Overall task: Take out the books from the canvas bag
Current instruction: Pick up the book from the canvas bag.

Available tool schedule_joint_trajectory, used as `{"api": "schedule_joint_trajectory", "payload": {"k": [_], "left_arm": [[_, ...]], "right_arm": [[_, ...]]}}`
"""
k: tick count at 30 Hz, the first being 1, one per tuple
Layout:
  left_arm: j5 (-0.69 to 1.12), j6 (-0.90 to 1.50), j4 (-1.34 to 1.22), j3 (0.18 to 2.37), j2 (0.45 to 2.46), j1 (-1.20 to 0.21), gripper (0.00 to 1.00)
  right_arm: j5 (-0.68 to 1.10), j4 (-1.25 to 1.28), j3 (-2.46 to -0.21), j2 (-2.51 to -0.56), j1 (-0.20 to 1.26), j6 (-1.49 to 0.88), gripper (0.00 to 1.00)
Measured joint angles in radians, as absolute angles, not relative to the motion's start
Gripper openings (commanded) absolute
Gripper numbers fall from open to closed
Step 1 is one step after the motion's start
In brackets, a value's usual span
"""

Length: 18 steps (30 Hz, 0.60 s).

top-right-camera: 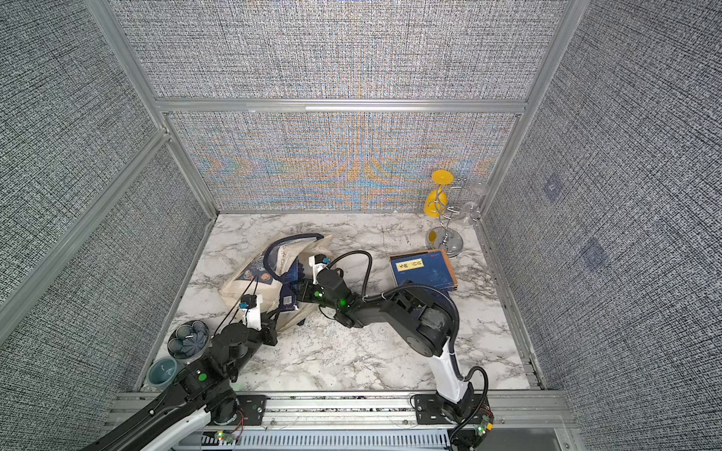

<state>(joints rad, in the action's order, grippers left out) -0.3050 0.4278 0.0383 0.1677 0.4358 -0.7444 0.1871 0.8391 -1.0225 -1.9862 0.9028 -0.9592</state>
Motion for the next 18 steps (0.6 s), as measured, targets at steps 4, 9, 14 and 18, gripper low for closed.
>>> {"api": "schedule_joint_trajectory", "payload": {"k": [4,9,14,18], "left_arm": [[-0.313,0.435,0.038,0.168,0.441,-0.744,0.00],[-0.321,0.447,0.038,0.168,0.443,-0.745,0.00],[-0.334,0.453,0.038,0.168,0.447,-0.744,0.00],[-0.336,0.456,0.038,0.173,0.463,-0.744,0.00]], "right_arm": [[0.167,0.849,-0.898,-1.873,0.893,-0.928,0.00],[0.109,0.867,-0.748,-1.728,0.875,-0.907,0.00],[0.044,0.846,-0.646,-1.538,0.863,-0.873,0.00],[-0.050,0.729,-0.579,-1.316,0.865,-0.835,0.00]]}}
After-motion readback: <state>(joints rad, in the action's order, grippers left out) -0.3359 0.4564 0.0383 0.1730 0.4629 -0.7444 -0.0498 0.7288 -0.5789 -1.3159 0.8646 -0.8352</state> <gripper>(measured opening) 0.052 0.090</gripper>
